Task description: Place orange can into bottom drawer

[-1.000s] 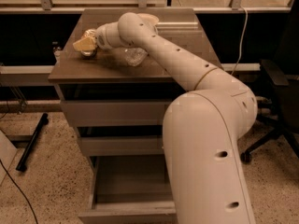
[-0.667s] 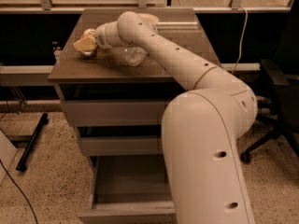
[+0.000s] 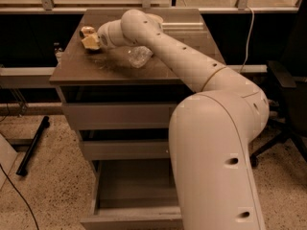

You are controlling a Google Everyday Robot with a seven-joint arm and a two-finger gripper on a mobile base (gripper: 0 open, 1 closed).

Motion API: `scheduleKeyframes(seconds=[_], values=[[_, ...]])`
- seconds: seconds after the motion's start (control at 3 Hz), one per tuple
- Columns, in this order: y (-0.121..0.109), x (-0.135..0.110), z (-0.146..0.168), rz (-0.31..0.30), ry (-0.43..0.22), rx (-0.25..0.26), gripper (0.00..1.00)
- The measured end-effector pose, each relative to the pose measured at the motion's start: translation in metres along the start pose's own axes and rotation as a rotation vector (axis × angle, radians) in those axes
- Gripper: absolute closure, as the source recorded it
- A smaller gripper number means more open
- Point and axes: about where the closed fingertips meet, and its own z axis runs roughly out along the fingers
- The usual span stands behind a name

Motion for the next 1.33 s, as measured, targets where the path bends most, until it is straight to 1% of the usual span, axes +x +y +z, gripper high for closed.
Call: scheduleKeyframes(seconds=[0.33,0.67,1.0,1.33], values=[[0.003,0.002,-0.003,0.002,0.002,-0.008,1.0],[0.007,0.0,-0.014,-0.001,-0.022,-0.05,1.0],[0.02,-0.007,-0.049,-0.026,-0.073,-0.13,1.0],[0.044,-0.012,-0.117,-0.108,-0.135,-0.218,1.0]])
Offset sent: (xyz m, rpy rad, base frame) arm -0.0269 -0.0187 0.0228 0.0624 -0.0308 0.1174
